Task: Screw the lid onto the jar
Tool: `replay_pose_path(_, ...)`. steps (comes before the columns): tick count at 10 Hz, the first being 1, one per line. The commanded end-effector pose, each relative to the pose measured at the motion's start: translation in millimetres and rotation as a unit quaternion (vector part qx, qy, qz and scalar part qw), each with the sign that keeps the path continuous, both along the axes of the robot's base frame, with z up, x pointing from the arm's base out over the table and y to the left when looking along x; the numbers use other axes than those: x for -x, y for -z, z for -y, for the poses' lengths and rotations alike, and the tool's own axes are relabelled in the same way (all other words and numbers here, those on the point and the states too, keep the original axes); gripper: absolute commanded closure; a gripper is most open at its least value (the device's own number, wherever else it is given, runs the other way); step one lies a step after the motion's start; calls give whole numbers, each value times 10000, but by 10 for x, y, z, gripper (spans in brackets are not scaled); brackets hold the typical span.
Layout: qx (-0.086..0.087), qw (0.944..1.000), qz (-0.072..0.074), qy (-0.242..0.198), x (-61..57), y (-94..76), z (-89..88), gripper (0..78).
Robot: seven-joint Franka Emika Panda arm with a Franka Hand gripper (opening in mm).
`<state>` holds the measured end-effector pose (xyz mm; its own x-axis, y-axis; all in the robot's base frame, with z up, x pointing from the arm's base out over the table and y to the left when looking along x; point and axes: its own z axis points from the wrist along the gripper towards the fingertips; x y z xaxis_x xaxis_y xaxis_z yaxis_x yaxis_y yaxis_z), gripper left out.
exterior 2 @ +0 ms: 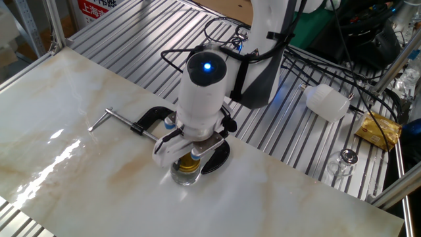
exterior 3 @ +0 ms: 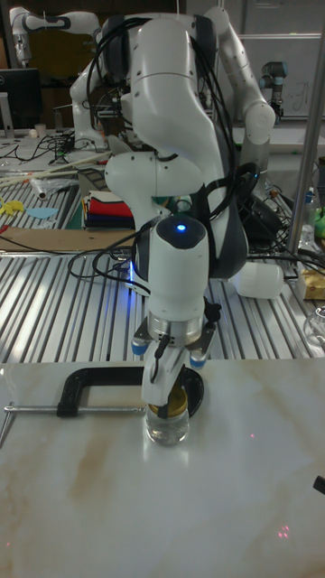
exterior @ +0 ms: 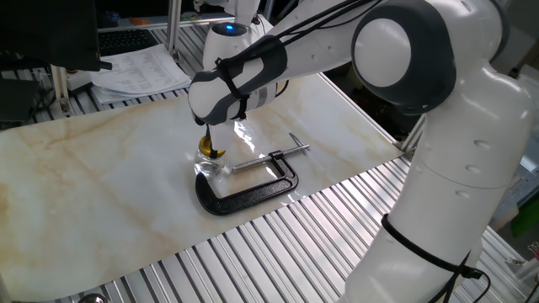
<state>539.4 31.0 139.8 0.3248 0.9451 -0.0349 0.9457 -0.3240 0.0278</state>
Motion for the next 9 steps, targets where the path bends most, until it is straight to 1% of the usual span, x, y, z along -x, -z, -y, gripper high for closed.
replay_pose_path(1, 53, 9999, -155, -18, -33, 8, -28, 764)
replay_pose_path(4, 87, 9998, -177, -6, -45, 16, -39, 764)
replay_pose_path(6, 81, 9997, -222, 19, -46, 17, -38, 764)
replay_pose_path(7, 68, 9996, -264, 96, -46, 17, -37, 764)
replay_pose_path(9, 90, 9993, -272, 241, -47, 18, -36, 764)
